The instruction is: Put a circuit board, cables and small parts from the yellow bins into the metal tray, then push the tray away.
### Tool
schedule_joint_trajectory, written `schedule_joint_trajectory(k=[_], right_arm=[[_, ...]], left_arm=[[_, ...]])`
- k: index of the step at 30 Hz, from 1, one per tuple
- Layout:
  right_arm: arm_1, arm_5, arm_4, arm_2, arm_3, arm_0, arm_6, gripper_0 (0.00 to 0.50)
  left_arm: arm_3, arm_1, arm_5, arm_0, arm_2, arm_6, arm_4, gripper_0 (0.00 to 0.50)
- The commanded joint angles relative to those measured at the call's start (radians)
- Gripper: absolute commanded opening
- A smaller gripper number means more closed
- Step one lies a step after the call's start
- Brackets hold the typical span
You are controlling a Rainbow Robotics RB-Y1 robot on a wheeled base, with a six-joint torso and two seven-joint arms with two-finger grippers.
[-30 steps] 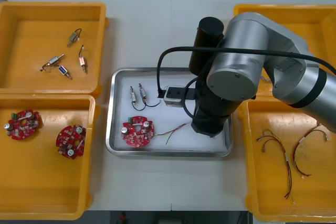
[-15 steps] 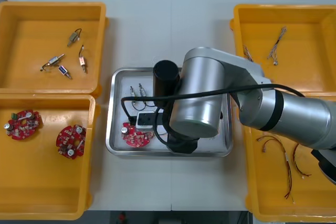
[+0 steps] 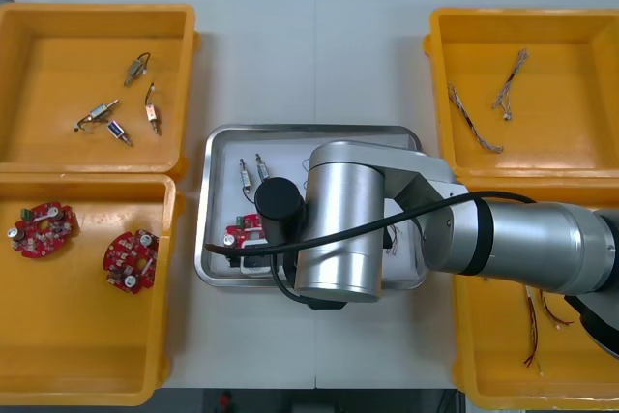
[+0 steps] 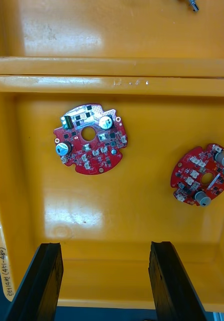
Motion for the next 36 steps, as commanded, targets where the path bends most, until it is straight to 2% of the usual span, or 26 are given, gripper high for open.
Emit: schedule_joint_trajectory(k=[1,17,19,20,21,23,24,25,30,36], right_arm=[[0.039,-0.021,0.035,0.02,-0.015,0.021,-0.04,0.5],[0.065,-0.046,0.137,0.063,-0.015,0.104,-0.06,0.5],[0.064,-0.046,0.141,0.064,-0.015,0.11,-0.061,0.454],[0.065,-0.046,0.144,0.064,-0.015,0.11,-0.063,0.357],[0.065,-0.046,0.145,0.064,-0.015,0.11,-0.063,0.225],[0.067,-0.046,0.153,0.063,-0.014,0.11,-0.063,0.116],[0.068,-0.046,0.157,0.064,-0.014,0.111,-0.063,0.025],[0.068,-0.046,0.162,0.064,-0.014,0.111,-0.063,0.0],[0.065,-0.044,0.174,0.064,-0.015,0.113,-0.063,0.0],[0.053,-0.044,0.226,0.064,-0.015,0.107,-0.063,0.0]], left_arm=[[-0.016,0.044,-0.005,0.016,0.032,0.057,0.006,0.5],[-0.016,0.044,-0.005,0.016,0.032,0.057,0.006,0.5],[-0.016,0.044,-0.005,0.016,0.032,0.057,0.006,0.5],[-0.016,0.044,-0.005,0.016,0.032,0.057,0.006,0.5],[-0.016,0.044,-0.005,0.016,0.032,0.057,0.006,0.5],[-0.016,0.044,-0.005,0.016,0.032,0.057,0.006,0.5],[-0.016,0.044,-0.005,0.016,0.032,0.057,0.006,0.5],[-0.016,0.044,-0.005,0.016,0.032,0.057,0.006,0.5],[-0.016,0.044,-0.005,0.016,0.032,0.057,0.006,0.5],[-0.016,0.044,-0.005,0.016,0.032,0.057,0.006,0.5]])
